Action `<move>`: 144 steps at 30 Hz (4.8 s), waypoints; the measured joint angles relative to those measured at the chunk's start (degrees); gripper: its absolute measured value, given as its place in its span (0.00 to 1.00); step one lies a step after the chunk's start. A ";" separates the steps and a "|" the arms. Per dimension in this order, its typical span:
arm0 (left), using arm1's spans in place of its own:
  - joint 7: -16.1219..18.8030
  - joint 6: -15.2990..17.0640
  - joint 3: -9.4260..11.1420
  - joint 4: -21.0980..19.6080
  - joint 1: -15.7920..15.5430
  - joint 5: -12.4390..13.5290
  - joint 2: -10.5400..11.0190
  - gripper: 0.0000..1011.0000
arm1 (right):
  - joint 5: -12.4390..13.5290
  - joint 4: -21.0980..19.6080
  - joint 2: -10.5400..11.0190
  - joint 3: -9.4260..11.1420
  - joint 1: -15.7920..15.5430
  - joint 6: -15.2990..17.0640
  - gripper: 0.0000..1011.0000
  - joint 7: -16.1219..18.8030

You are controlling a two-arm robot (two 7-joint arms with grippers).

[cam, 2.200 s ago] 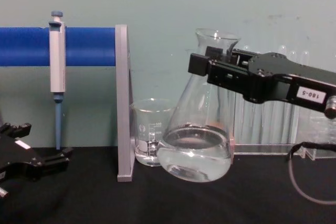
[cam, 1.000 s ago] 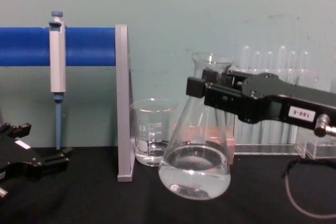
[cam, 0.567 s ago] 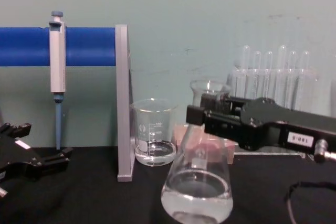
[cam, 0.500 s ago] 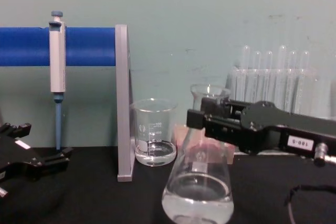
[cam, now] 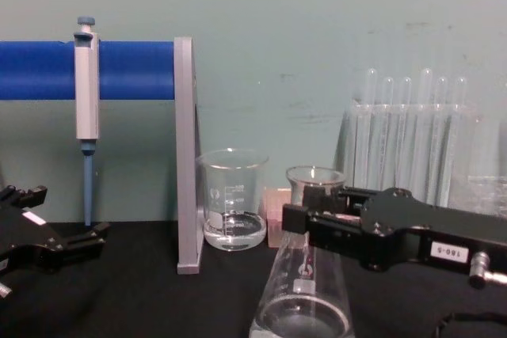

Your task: Grasp the erlenmeyer flask with one hand, shake it three times, then place it back.

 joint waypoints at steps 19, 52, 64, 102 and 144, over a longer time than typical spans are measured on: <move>0.00 0.00 0.00 0.00 0.00 0.00 0.00 0.99 | -1.45 3.26 -0.74 -0.93 0.60 0.29 0.45 0.57; 0.00 0.00 0.00 0.00 0.00 0.00 0.00 0.99 | -2.21 4.87 -0.99 -1.85 1.43 1.52 0.45 1.28; 0.00 0.00 0.00 0.00 0.00 0.00 0.00 0.99 | -2.56 5.00 -0.92 -2.03 1.65 1.36 0.45 1.60; 0.00 0.00 0.00 -0.01 0.00 0.00 0.00 0.99 | -2.79 5.11 -0.92 -2.07 1.49 1.75 0.88 1.40; 0.00 0.00 0.00 0.00 0.00 0.00 0.00 0.99 | -1.86 1.78 2.36 -0.92 -0.95 2.92 0.99 0.95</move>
